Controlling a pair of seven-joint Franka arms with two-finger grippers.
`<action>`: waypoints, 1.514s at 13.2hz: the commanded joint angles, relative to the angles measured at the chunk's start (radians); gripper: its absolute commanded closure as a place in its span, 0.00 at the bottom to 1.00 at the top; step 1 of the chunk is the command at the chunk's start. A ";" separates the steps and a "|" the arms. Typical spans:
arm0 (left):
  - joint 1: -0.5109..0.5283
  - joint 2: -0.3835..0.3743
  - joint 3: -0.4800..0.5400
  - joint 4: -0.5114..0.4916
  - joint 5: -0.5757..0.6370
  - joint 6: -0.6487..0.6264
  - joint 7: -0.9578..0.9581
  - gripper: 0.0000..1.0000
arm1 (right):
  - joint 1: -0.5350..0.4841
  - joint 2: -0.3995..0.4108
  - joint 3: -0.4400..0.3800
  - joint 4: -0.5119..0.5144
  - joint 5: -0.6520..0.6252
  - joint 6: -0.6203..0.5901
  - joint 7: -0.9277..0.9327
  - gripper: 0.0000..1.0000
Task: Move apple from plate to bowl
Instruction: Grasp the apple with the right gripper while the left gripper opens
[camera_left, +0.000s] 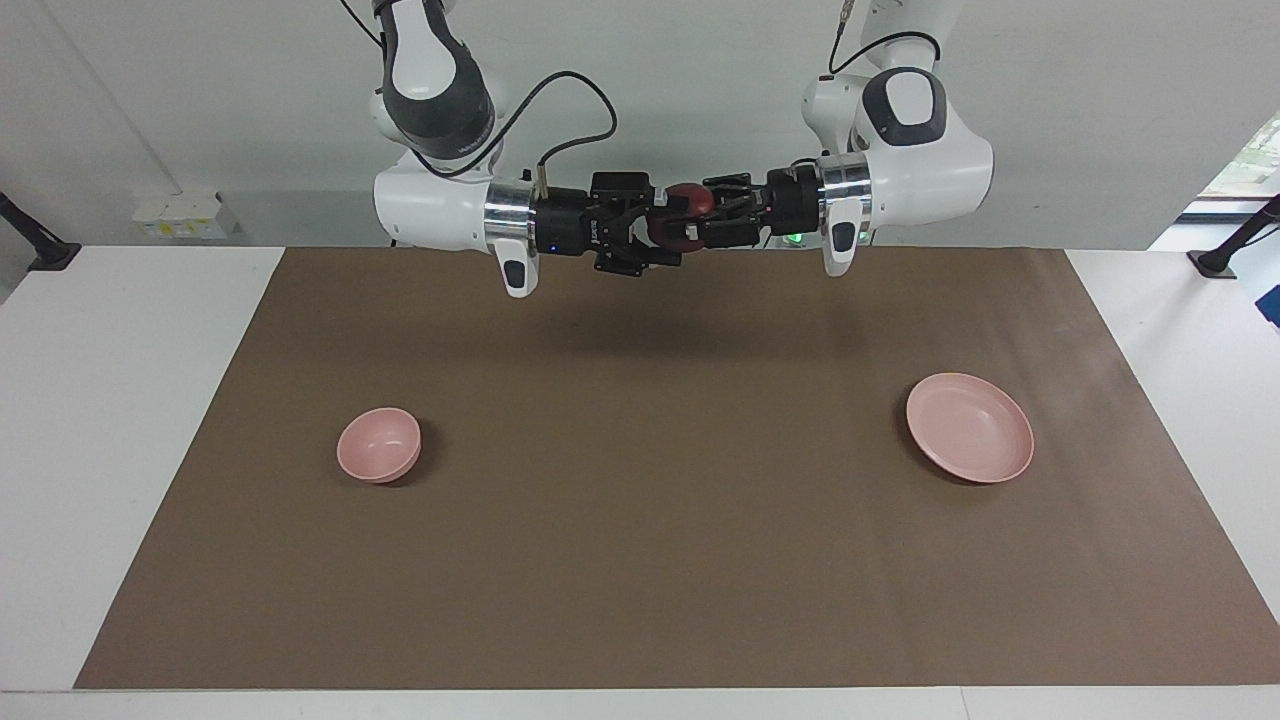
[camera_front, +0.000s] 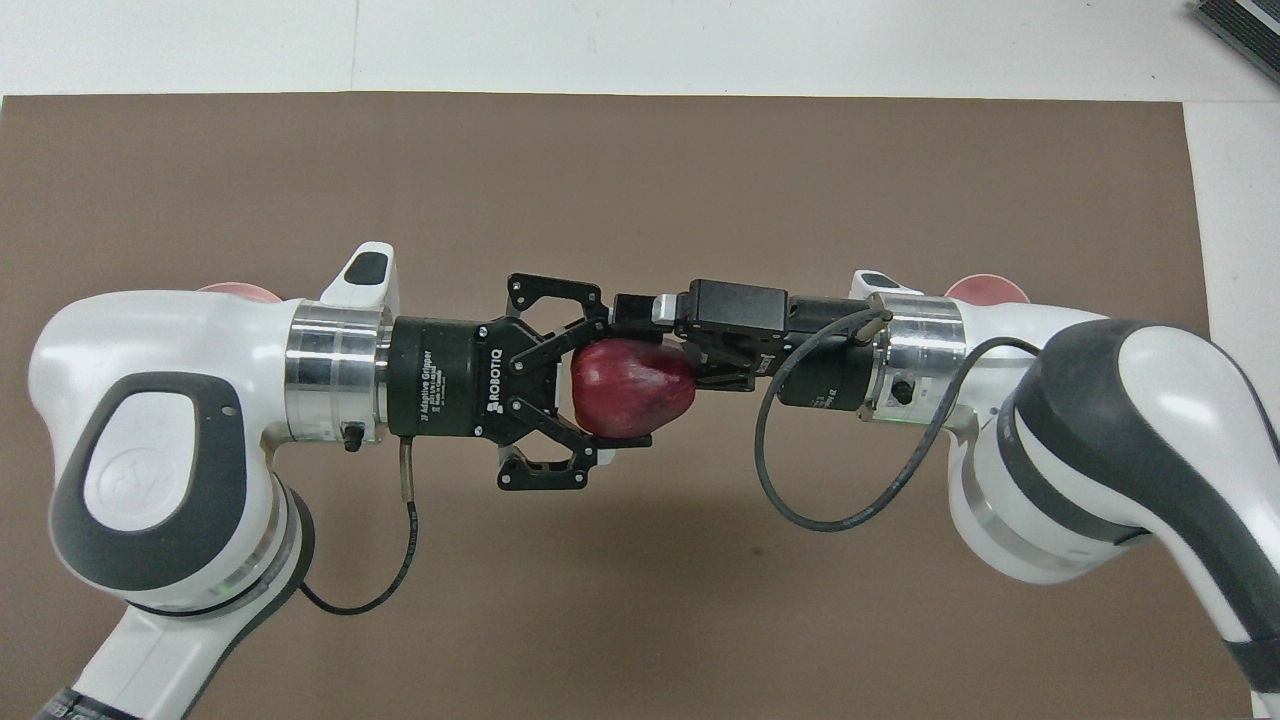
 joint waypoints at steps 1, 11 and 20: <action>-0.026 -0.025 0.015 -0.024 -0.020 0.038 0.002 1.00 | 0.018 -0.047 0.003 -0.053 0.000 0.019 -0.027 0.00; -0.029 -0.024 0.006 -0.021 -0.019 0.049 0.001 1.00 | 0.016 -0.069 0.003 -0.087 -0.003 0.012 -0.013 0.77; -0.013 -0.019 0.011 -0.016 -0.005 0.040 0.004 0.00 | -0.103 -0.049 -0.003 -0.078 -0.182 -0.091 0.046 1.00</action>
